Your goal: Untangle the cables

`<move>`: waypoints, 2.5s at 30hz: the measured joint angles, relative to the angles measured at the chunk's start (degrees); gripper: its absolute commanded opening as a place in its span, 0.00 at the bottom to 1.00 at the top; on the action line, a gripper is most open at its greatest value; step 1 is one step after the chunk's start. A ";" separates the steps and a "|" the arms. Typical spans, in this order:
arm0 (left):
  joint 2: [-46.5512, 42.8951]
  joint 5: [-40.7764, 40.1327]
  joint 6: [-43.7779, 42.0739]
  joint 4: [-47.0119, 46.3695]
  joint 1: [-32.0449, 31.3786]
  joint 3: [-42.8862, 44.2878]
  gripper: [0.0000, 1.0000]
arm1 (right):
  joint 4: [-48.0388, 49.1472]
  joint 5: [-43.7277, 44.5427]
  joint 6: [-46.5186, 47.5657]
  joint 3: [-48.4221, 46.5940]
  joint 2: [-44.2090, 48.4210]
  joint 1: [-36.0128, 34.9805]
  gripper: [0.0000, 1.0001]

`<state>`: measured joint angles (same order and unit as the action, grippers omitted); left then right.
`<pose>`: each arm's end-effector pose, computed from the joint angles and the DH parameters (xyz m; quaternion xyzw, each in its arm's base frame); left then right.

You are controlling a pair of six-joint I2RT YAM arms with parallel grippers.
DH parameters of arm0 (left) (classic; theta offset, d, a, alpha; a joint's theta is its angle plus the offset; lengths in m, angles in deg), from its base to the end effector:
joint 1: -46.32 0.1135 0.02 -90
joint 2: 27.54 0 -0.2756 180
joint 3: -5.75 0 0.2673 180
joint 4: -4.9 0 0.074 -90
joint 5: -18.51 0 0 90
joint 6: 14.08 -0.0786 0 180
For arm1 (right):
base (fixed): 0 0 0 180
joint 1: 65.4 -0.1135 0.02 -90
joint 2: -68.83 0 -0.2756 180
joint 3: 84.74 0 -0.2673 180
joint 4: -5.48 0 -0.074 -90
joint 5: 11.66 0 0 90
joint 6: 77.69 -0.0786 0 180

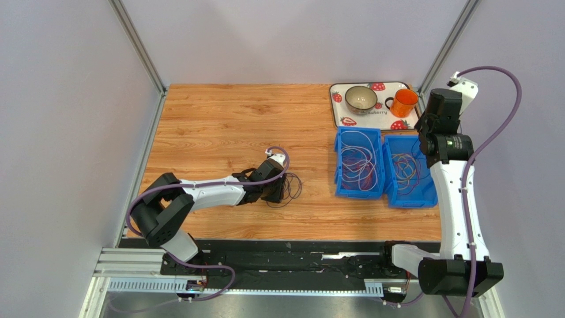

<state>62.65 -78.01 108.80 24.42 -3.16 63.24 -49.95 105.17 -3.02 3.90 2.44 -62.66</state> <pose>0.2271 -0.2519 0.1245 0.1181 0.9374 -0.1723 0.2787 0.2742 -0.0486 0.4058 0.2464 0.8158 -0.1472 0.5021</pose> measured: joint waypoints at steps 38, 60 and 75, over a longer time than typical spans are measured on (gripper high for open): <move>-0.37 0.00 0.00 -1.70 0.00 -0.76 0.40 | 5.46 -11.06 -8.44 10.80 -22.45 2.49 0.41; -0.09 -0.09 0.02 -1.62 -0.02 -0.83 0.42 | -1.01 -17.90 -9.68 10.51 0.04 -4.20 0.58; 6.64 -7.28 0.55 3.26 -2.95 7.45 0.24 | -1.53 -21.86 -12.09 16.96 5.18 -16.79 0.57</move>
<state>69.30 -85.29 109.35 27.68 -6.11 70.69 -51.48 83.32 -15.10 20.86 7.62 -79.45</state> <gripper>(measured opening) 0.314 0.567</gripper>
